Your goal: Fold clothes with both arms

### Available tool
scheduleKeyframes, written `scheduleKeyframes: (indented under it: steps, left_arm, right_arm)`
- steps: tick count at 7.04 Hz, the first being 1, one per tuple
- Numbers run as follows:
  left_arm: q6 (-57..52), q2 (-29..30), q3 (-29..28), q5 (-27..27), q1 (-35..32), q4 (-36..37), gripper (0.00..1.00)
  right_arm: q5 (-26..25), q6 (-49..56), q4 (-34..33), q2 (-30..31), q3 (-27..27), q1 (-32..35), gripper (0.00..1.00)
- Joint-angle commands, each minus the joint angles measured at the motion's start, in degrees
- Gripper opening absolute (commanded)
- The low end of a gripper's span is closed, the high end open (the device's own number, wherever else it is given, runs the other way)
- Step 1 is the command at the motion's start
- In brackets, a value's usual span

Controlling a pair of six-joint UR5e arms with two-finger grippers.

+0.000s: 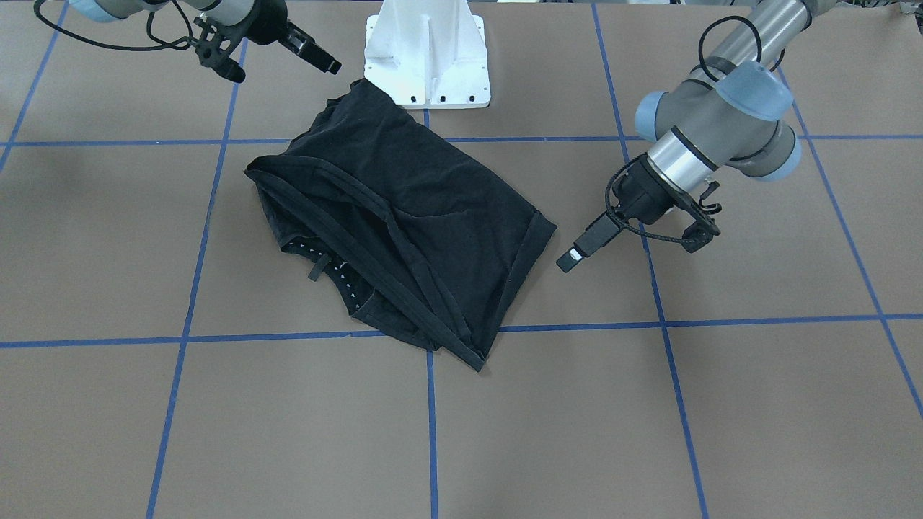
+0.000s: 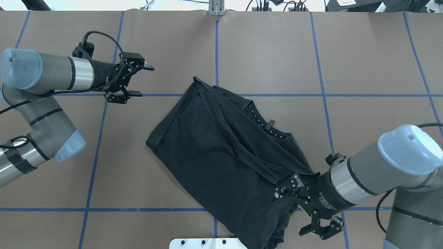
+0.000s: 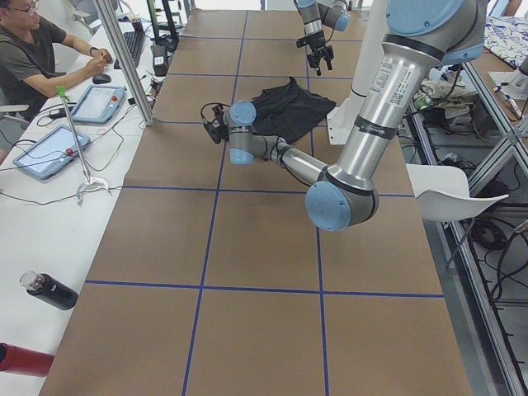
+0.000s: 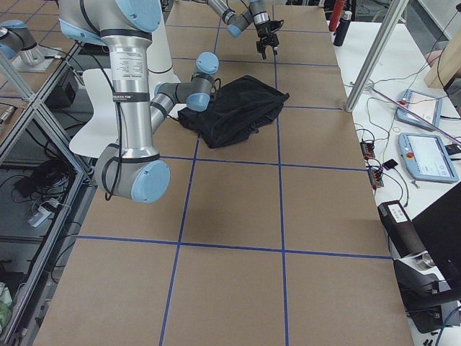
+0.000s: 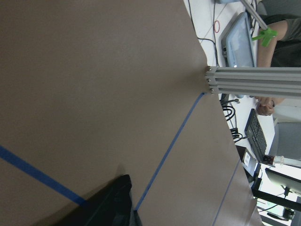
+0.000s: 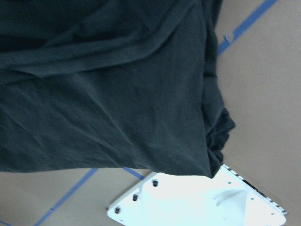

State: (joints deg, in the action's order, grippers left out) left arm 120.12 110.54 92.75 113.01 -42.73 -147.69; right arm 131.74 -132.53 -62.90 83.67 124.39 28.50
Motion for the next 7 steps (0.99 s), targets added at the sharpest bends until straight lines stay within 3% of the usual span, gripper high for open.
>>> scheduleKeyframes:
  steps: [1,3,4,7]
  left_arm:
    - [-2.5,-7.7,8.8,-10.9,10.2,11.3,1.00]
    - [-3.0,-8.6,7.5,-14.1,12.7,11.8,1.00]
    - [-3.0,-7.2,5.6,-14.1,12.7,11.8,0.90]
    - [-3.0,-4.4,2.4,-14.1,12.8,11.8,0.75]
  right_arm:
    - [0.6,0.4,-0.4,-8.0,-8.7,11.4,1.00]
    - [0.6,2.4,-0.6,-10.2,-11.5,13.8,1.00]
    - [0.7,2.4,-0.6,-10.2,-11.5,13.8,1.00]
    - [0.8,2.5,-0.6,-10.1,-11.5,13.9,1.00]
